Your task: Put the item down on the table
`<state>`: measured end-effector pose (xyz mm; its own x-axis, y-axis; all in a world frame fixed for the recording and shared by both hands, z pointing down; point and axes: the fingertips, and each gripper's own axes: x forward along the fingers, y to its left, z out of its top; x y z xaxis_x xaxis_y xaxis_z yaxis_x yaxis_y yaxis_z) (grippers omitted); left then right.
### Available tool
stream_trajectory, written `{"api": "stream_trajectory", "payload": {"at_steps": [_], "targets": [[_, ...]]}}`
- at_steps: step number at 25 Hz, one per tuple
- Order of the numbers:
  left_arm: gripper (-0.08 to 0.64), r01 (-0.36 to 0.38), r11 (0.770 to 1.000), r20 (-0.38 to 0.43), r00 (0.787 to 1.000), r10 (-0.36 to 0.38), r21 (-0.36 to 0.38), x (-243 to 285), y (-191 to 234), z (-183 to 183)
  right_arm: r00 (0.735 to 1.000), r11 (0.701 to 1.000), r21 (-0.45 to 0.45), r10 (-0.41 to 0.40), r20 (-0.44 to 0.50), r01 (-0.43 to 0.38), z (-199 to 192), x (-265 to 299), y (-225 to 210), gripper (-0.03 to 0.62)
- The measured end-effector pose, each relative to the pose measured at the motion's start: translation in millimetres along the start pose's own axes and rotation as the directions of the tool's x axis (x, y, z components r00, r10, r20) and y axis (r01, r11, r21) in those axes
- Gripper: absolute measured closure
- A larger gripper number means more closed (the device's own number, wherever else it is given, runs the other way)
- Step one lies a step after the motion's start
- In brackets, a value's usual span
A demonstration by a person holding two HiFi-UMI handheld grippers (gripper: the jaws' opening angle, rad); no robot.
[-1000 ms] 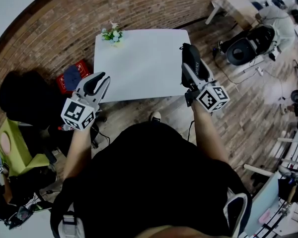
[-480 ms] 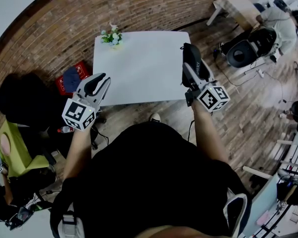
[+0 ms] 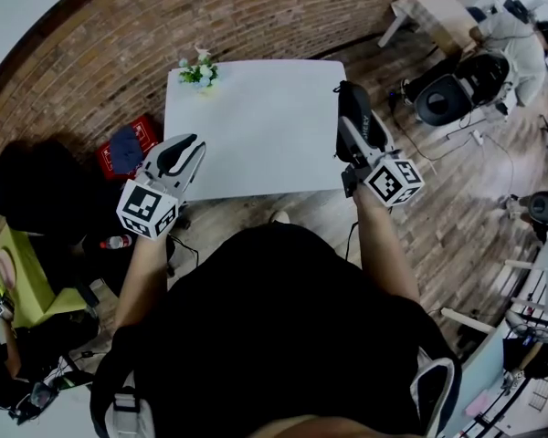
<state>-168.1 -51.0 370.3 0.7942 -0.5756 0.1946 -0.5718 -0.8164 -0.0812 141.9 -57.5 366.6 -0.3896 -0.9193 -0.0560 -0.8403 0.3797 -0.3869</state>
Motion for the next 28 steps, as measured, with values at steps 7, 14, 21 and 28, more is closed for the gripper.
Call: {"api": "stream_trajectory", "payload": {"at_steps": [7, 14, 21, 28], "targets": [[0.472, -0.008, 1.000, 0.003, 1.000, 0.008, -0.011, 27.4, -1.3, 4.2, 1.000, 1.000, -0.006, 0.007, -0.020, -0.007, 9.1, 6.3, -24.3, 0.249], [0.472, -0.020, 1.000, -0.006, 1.000, 0.020, -0.008, 51.6, -2.0, 8.3, 1.000, 1.000, -0.002, 0.018, -0.025, -0.018, 16.6, 14.4, -49.9, 0.250], [0.472, -0.038, 0.999, -0.015, 0.999, 0.037, -0.012, 71.0, -3.6, 9.6, 0.999, 0.999, -0.009, 0.030, -0.037, -0.030, 23.3, 19.9, -71.5, 0.252], [0.472, -0.051, 0.999, -0.022, 0.998, 0.051, -0.013, 87.5, -8.1, 11.0, 0.998, 0.999, 0.007, 0.043, -0.047, -0.042, 24.4, 23.0, -93.1, 0.252]]}}
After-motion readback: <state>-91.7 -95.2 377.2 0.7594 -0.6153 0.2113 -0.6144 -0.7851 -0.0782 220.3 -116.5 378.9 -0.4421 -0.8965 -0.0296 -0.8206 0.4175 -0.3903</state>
